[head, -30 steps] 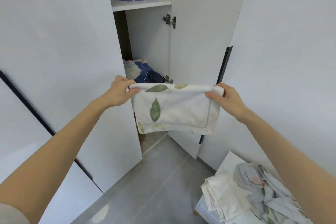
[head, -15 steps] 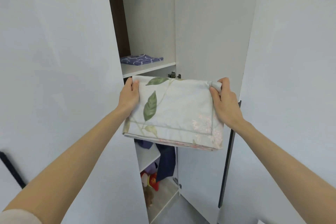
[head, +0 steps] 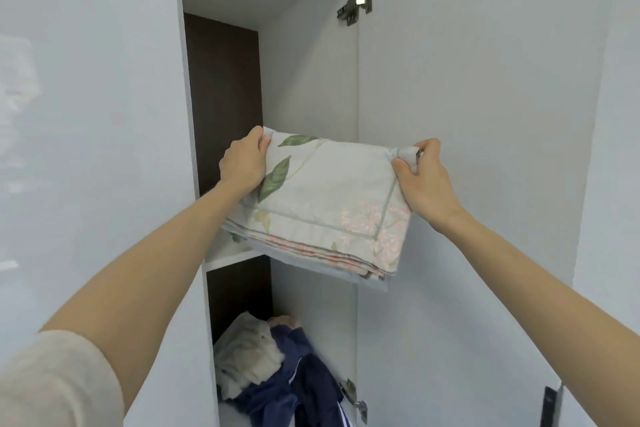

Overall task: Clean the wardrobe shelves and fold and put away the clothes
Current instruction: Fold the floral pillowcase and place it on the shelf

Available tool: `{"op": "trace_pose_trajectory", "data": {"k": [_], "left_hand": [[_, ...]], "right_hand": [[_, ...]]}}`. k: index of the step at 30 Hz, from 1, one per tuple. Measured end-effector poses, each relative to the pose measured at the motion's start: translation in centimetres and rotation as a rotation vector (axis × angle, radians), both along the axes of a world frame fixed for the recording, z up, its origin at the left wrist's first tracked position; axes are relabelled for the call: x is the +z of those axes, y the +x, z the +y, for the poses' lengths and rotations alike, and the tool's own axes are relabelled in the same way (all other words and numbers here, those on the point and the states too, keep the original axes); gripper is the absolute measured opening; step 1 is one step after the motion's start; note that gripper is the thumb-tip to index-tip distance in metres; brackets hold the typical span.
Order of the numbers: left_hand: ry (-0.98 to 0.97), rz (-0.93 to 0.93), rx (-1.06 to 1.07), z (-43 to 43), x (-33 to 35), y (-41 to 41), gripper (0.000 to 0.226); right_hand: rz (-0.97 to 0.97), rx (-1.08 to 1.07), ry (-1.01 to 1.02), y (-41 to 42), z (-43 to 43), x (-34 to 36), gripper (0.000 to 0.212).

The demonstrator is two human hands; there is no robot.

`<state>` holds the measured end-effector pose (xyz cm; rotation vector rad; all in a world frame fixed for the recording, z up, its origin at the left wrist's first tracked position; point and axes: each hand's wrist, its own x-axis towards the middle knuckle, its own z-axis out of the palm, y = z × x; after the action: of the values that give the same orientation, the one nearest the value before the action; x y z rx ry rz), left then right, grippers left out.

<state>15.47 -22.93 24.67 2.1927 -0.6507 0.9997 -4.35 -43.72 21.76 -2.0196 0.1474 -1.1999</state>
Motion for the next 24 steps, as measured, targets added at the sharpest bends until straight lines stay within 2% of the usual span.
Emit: {"op": "trace_pose_trajectory", "data": {"k": [5, 11, 16, 21, 24], "left_hand": [[0.01, -0.077, 0.222, -1.5, 3.6, 5.8, 0.024], [-0.055, 0.088, 0.387, -2.5, 5.5, 14.6, 0.025], [-0.149, 0.181, 0.392, -4.0, 6.8, 22.3, 0.029], [-0.023, 0.15, 0.44, -6.0, 8.2, 29.5, 0.03], [0.052, 0.161, 0.399, -6.8, 7.7, 33.1, 0.031]], "right_hand": [[0.006, 0.064, -0.065, 7.9, -1.4, 3.8, 0.021], [0.084, 0.167, -0.045, 16.8, -1.3, 5.0, 0.018], [0.205, 0.396, 0.17, 23.7, -0.7, 5.0, 0.014], [0.247, 0.517, 0.416, 30.5, -0.6, 4.0, 0.013], [0.336, 0.509, 0.45, 33.5, -1.1, 2.9, 0.012]]}}
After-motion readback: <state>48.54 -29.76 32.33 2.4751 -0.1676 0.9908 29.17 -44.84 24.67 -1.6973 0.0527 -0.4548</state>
